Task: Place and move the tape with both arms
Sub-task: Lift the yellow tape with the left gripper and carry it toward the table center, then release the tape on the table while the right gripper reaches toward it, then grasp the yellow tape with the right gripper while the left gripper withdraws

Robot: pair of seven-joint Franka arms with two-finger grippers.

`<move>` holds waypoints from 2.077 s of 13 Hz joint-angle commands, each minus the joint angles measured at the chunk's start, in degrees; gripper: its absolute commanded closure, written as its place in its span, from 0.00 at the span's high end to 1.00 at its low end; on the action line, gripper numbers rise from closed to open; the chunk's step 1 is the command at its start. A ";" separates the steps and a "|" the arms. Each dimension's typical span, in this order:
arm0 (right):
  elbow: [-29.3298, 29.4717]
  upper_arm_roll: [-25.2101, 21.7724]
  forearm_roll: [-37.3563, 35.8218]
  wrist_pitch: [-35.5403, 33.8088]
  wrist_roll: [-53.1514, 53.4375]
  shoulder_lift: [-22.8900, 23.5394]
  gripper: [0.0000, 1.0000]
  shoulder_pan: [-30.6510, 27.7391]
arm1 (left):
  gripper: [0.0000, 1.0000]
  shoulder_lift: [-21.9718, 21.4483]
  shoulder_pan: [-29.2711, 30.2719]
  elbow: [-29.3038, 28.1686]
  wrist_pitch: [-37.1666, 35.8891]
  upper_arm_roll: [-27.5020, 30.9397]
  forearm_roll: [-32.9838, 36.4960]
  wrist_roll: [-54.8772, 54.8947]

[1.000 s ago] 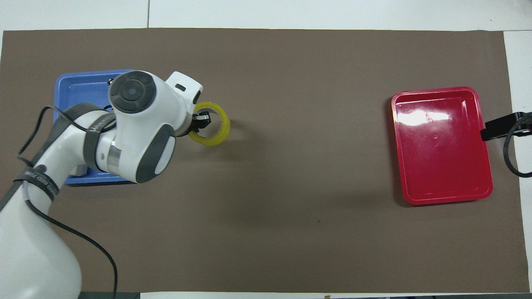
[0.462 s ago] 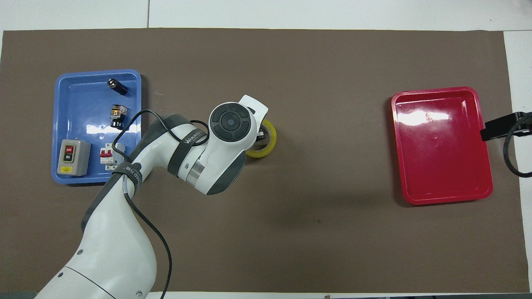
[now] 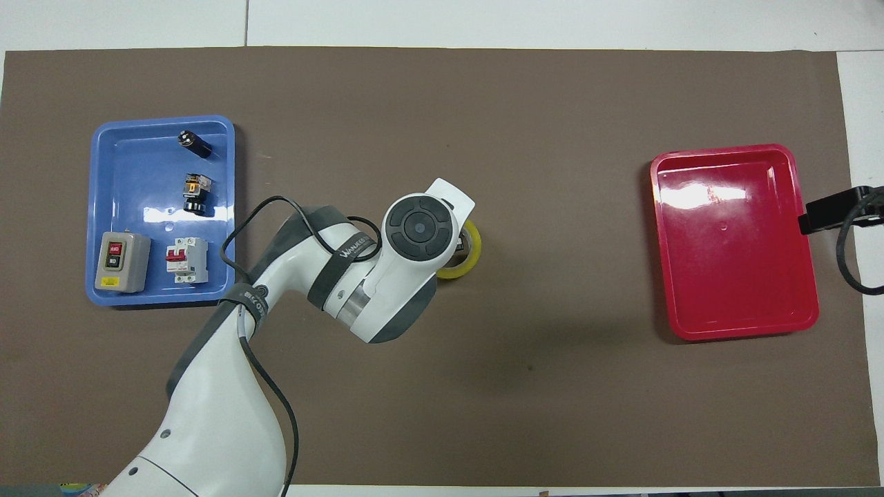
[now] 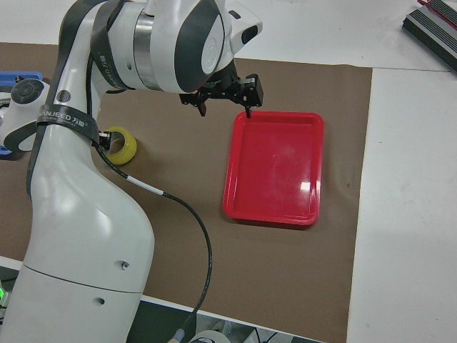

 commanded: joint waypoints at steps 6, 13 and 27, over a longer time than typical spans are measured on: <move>-2.51 0.43 1.14 1.41 -0.44 -1.01 1.00 -0.33 | 1.00 -5.64 1.81 -2.13 -0.81 0.63 1.80 -0.45; -3.93 1.92 1.67 10.36 10.93 2.56 1.00 15.01 | 1.00 -19.01 15.51 -2.93 -16.20 0.81 0.93 15.60; -10.51 2.01 0.79 40.10 32.25 25.97 0.98 33.06 | 1.00 -22.81 39.17 15.08 -42.47 1.42 -8.04 47.72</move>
